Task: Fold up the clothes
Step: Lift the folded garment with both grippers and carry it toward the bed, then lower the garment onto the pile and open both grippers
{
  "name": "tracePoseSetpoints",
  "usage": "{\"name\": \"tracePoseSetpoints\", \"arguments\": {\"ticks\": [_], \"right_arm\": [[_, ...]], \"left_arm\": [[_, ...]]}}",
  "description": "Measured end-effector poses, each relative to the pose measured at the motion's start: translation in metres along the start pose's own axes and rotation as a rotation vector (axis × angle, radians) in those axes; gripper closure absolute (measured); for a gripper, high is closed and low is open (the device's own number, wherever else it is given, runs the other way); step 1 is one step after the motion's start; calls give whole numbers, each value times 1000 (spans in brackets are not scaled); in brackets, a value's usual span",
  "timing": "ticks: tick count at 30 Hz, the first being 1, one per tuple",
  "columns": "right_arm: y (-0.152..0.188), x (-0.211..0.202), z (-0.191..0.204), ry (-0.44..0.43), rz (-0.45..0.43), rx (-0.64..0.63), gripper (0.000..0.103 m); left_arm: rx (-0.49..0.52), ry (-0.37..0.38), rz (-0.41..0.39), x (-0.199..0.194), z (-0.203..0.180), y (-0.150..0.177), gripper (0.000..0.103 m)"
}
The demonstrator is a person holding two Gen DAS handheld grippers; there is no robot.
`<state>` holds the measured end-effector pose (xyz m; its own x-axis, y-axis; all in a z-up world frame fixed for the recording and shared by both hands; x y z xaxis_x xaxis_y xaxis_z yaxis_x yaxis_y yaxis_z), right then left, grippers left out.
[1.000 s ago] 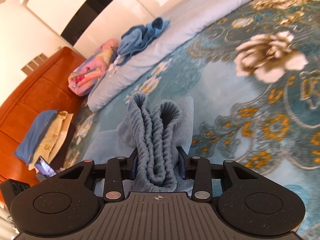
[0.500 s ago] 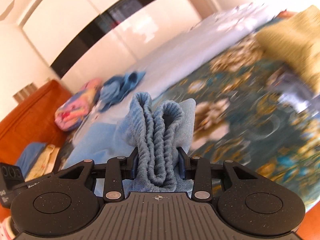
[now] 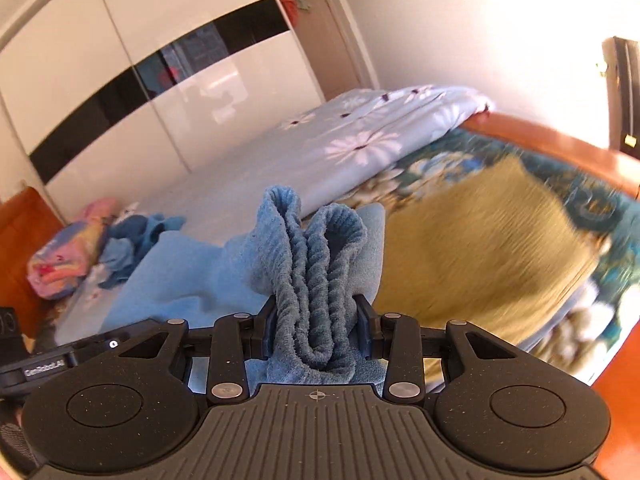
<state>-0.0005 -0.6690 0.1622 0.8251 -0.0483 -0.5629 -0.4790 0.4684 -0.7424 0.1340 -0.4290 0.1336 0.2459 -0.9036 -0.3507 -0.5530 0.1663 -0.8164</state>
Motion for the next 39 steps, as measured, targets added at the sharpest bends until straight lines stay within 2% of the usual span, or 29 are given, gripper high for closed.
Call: {"name": "tracePoseSetpoints", "arguments": {"ticks": [6,11,15,19,24,30,31,34,37,39], "right_arm": [[-67,18,-52,105,22,-76,69],[-99,44,-83,199,57,-169,69],[-103,73,-114,264,89,-156,69],[-79,107,-142,290,150,-130,68],[-66,110,-166,268,111,-45,61],[-70,103,-151,309,90,-73,59],[-73,97,-145,317,74,-87,59],[-77,71,-126,354,10,-110,55],[-70,43,-98,362,-68,-134,52],[-57,30,-74,331,-97,-153,48]], "left_arm": [[53,89,-9,73,-27,-27,80],[81,116,-17,127,-38,-23,78],[83,100,31,164,-34,-1,78],[94,49,78,182,-18,23,78],[76,43,72,186,-2,27,72],[60,13,97,174,-5,20,72],[71,4,101,166,-6,19,70],[93,-30,70,129,-4,20,55],[10,-73,104,89,18,33,48],[-70,-98,127,58,36,48,46]]}}
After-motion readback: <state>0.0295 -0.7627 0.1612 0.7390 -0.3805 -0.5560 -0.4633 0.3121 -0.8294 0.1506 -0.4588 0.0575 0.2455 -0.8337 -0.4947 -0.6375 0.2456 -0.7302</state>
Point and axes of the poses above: each gripper's, at about its wrist camera, not at the fingertips, and x roughly the way its jaws point, z to its left, y to its underside, the point moved 2 cm from there along x, roughly the way its jaws point
